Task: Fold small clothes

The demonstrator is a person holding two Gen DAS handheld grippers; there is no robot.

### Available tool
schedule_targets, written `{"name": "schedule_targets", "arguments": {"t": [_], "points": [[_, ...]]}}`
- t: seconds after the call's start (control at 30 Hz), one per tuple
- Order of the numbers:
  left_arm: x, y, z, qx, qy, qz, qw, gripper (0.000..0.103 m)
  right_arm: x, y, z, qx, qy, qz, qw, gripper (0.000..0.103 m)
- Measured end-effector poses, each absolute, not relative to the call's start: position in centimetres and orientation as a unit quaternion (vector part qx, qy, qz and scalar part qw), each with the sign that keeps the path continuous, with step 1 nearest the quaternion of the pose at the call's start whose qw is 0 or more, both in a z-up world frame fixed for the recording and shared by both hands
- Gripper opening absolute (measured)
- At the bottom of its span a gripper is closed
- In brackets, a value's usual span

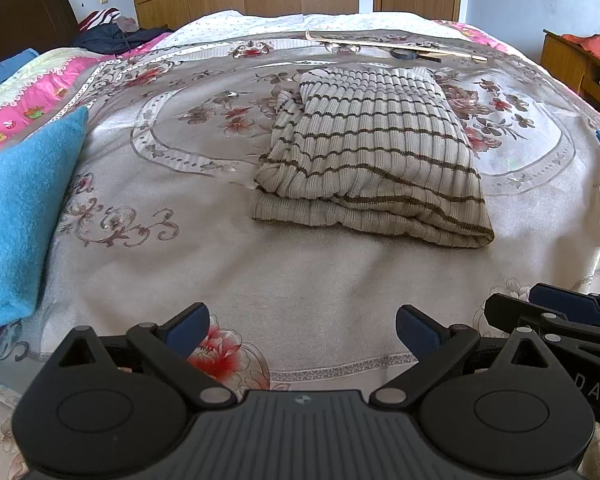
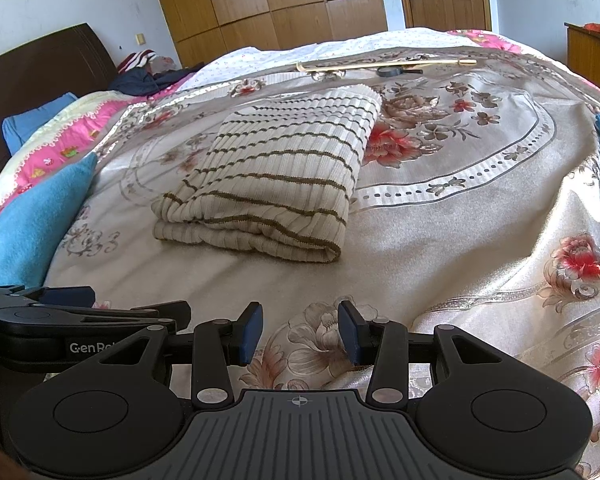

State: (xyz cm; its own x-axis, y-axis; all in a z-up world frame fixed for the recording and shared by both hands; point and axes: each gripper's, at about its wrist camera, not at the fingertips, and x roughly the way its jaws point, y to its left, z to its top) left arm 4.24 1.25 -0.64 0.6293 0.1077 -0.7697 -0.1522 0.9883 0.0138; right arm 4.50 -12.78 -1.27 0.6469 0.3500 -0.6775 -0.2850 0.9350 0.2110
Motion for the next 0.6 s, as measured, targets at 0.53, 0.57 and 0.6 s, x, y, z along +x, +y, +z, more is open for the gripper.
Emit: {"name": "schedule_targets", "arguments": {"t": [0.53, 0.57, 0.6], "points": [[4.35, 1.2, -0.87, -0.023, 0.431, 0.073, 0.899, 0.103, 4.4, -12.78, -1.51, 0.041, 0.385, 0.174, 0.906, 0.041], [4.34, 1.2, -0.87, -0.024, 0.431, 0.072, 0.899, 0.103, 4.39, -12.79, -1.52, 0.04, 0.384, 0.174, 0.906, 0.041], [4.33, 1.2, -0.88, -0.025, 0.431, 0.072, 0.899, 0.103, 4.39, -12.81, -1.55, 0.04, 0.384, 0.174, 0.906, 0.041]]}}
